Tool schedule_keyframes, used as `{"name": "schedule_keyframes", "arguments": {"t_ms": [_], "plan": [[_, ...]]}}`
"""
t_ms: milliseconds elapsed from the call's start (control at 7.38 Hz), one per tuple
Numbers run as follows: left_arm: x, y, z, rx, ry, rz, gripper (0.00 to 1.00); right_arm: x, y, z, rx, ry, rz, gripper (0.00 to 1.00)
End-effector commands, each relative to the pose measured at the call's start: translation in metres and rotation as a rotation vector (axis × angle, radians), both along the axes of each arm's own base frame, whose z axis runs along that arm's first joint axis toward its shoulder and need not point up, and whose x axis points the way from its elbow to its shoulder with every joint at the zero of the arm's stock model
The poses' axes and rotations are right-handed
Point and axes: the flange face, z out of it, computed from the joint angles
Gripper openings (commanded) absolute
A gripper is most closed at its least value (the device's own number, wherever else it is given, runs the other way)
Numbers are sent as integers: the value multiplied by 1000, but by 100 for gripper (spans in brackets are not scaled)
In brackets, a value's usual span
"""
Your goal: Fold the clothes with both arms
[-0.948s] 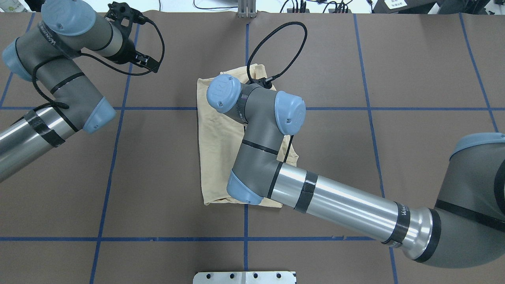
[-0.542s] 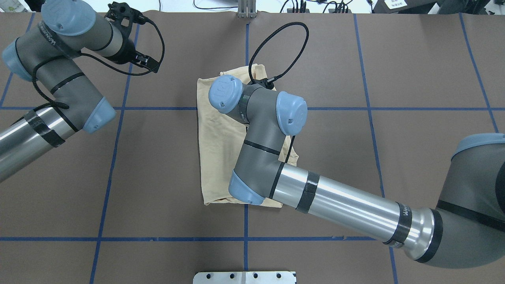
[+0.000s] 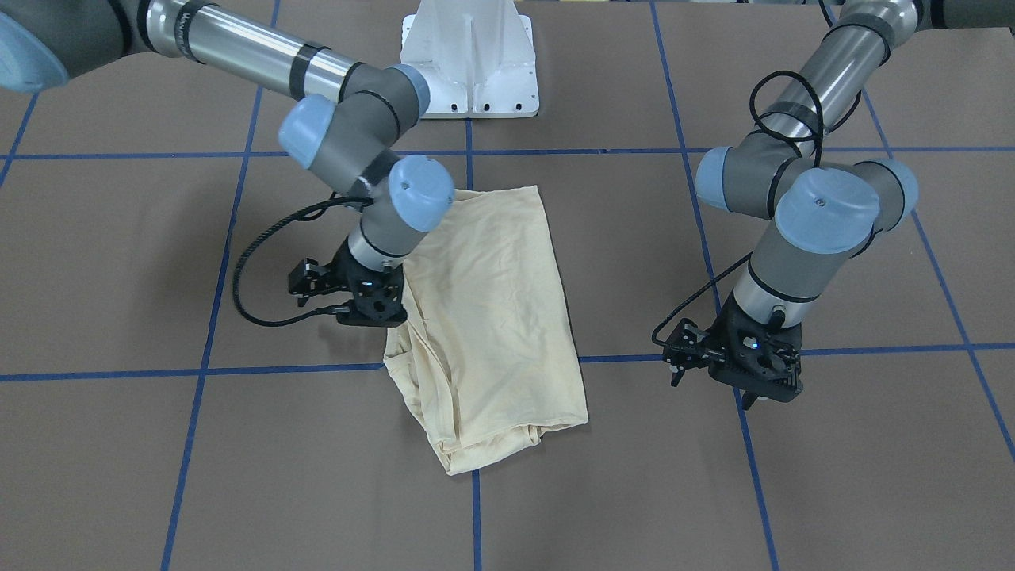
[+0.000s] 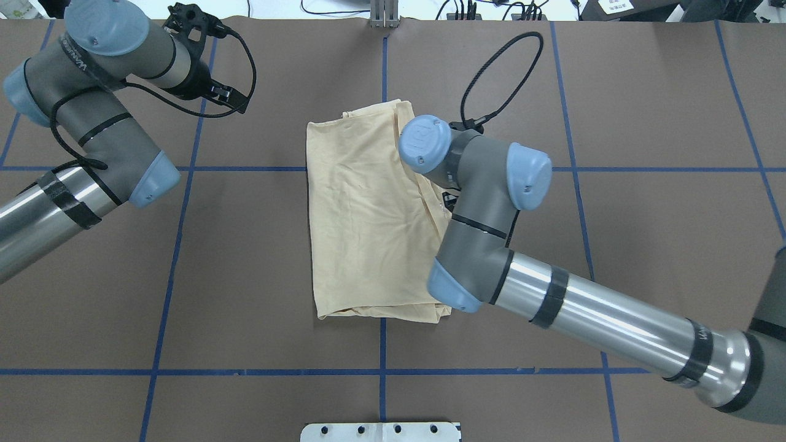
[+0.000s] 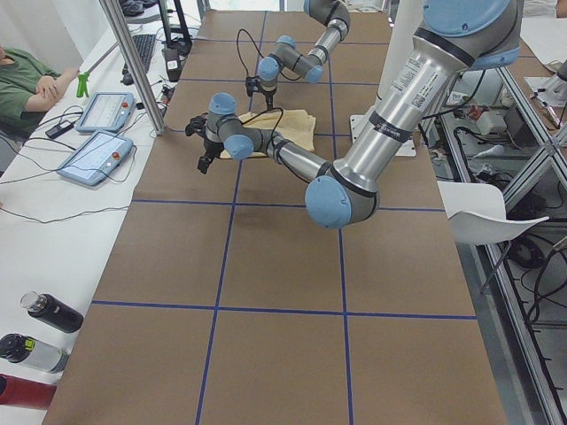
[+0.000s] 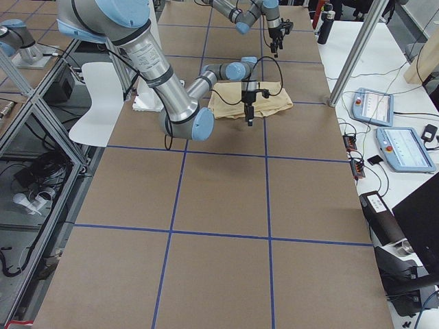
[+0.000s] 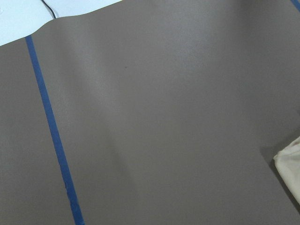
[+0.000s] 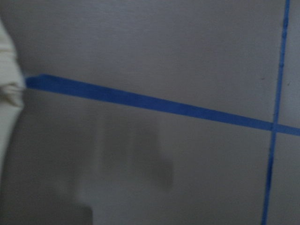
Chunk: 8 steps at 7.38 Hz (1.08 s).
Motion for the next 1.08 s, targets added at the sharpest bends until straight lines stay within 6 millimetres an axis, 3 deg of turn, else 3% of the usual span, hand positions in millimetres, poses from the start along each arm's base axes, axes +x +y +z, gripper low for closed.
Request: {"name": "schedule_keyframes", "arguments": {"t_ms": [0, 135, 271, 542, 677, 813, 948], "plan": [[-1, 1, -4, 6, 4, -1, 100, 72, -4, 27, 42, -2, -55, 100], [0, 2, -5, 6, 5, 2, 100, 67, -8, 4, 61, -47, -33, 100], [0, 2, -5, 7, 6, 2, 100, 56, -12, -31, 73, -159, 18, 100], [-1, 3, -1, 4, 3, 2, 100, 40, -15, -67, 99, -448, 125, 100], [-1, 3, -1, 4, 3, 2, 100, 23, -30, -79, 118, -557, 183, 100], [-1, 3, -1, 4, 3, 2, 100, -5, -57, -97, 118, -587, 214, 100], [1, 5, -1, 4, 3, 5, 100, -20, -78, -114, 112, -572, 225, 99]]}}
